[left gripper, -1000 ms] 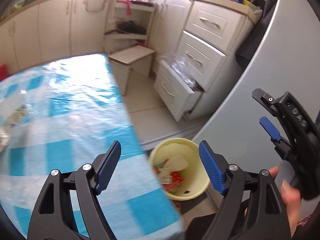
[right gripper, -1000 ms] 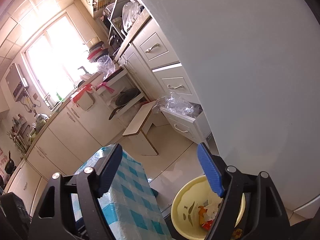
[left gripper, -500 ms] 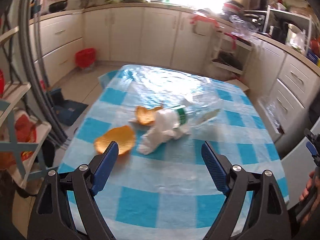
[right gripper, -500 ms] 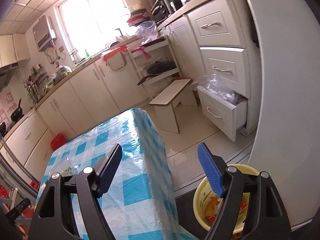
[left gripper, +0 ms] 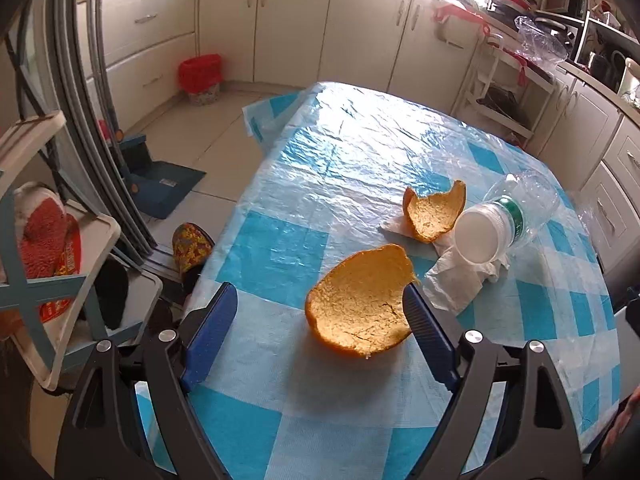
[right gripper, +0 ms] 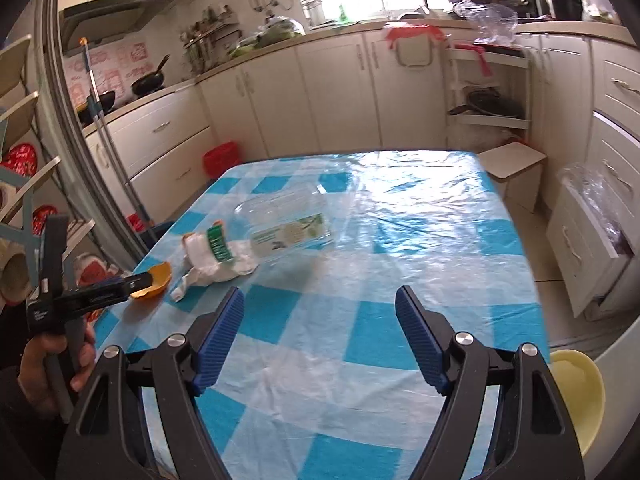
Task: Collect trash
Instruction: 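Move the left gripper to the large bread crust and close on it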
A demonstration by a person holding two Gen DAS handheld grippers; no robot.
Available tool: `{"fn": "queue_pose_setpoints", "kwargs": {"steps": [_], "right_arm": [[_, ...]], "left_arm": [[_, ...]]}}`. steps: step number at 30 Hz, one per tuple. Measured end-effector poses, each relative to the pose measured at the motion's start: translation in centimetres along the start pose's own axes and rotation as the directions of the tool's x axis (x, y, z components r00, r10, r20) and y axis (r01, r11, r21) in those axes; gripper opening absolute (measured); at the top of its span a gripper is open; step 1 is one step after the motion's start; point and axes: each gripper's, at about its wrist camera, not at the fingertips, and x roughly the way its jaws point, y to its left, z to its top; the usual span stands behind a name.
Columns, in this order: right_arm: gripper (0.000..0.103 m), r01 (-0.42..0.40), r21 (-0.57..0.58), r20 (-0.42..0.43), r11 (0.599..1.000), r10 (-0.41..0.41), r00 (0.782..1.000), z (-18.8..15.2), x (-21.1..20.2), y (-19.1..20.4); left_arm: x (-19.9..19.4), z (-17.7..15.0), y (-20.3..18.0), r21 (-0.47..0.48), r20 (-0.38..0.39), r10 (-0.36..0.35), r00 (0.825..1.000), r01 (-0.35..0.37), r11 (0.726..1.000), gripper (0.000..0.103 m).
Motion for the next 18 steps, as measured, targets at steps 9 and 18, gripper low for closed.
{"fn": "queue_pose_setpoints", "kwargs": {"steps": [9, 18], "right_arm": [[0.075, -0.11, -0.076, -0.14, 0.991, 0.098, 0.985, 0.0, 6.1, 7.3], [0.075, -0.114, -0.1, -0.213, 0.988, 0.091, 0.973, 1.7, 11.3, 10.9]], "left_arm": [[1.3, 1.2, 0.0, 0.063, -0.023, -0.014, 1.0, 0.015, 0.998, 0.072], [1.1, 0.7, 0.3, 0.07, -0.008, -0.072, 0.997, 0.073, 0.995, 0.02]]}}
